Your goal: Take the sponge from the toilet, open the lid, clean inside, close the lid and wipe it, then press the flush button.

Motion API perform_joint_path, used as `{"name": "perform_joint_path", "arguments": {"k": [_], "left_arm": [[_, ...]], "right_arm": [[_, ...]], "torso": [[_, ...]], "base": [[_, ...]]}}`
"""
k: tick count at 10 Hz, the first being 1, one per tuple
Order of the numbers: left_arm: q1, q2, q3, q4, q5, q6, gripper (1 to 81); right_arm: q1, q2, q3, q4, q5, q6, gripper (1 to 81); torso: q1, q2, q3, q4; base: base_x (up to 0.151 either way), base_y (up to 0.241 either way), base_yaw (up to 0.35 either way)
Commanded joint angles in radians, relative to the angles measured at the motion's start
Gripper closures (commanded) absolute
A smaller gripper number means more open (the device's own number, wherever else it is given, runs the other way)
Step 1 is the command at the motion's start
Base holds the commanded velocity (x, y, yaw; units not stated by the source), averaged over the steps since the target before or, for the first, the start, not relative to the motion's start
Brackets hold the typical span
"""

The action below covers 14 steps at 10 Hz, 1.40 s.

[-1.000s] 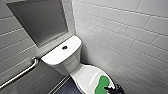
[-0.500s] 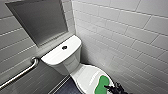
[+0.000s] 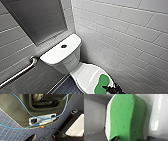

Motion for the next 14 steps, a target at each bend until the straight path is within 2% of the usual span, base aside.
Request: {"name": "perform_joint_path", "arguments": {"k": [1, 5, 7, 8, 9, 10, 14], "left_arm": [[0.049, -0.001, 0.012, -0.004, 0.095, -0.003, 1.0], [0.051, -0.006, 0.012, -0.013, 0.115, -0.003, 1.0], [0.052, -0.006, 0.010, -0.018, 0.117, -0.004, 1.0], [0.052, -0.007, 0.010, -0.022, 0.117, -0.004, 1.0], [0.052, -0.009, 0.010, -0.031, 0.117, -0.003, 1.0], [0.051, -0.009, 0.012, -0.031, 0.117, -0.003, 1.0], [0.052, -0.010, 0.012, -0.035, 0.118, -0.004, 1.0]], "right_arm": [[0.090, -0.013, 0.000, -0.019, -0.024, 0.001, 1.0], [0.097, 0.017, -0.050, -0.044, -0.022, -0.006, 1.0], [0.097, 0.034, -0.053, -0.047, 0.017, -0.005, 1.0], [0.091, 0.037, -0.038, -0.053, 0.024, -0.005, 1.0], [0.083, 0.037, -0.030, -0.062, 0.039, -0.005, 1.0], [0.079, 0.037, -0.033, -0.064, 0.048, -0.002, 1.0], [0.057, 0.037, -0.032, -0.117, 0.108, 0.005, 1.0]], "torso": [[0.000, 0.000, 0.000, 0.000], [0.000, 0.000, 0.000, 0.000], [0.000, 0.000, 0.000, 0.000], [0.000, 0.000, 0.000, -0.024], [0.000, 0.000, -0.089, -0.041], [0.000, 0.000, -0.005, -0.007], [0.000, 0.000, -0.027, -0.012]], "base": [[0.000, 0.000, 0.000], [0.000, 0.000, 0.000], [0.000, 0.000, 0.000], [0.000, 0.000, 0.000], [0.000, 0.000, 0.000], [0.000, 0.000, 0.000], [0.000, 0.000, 0.000]]}}
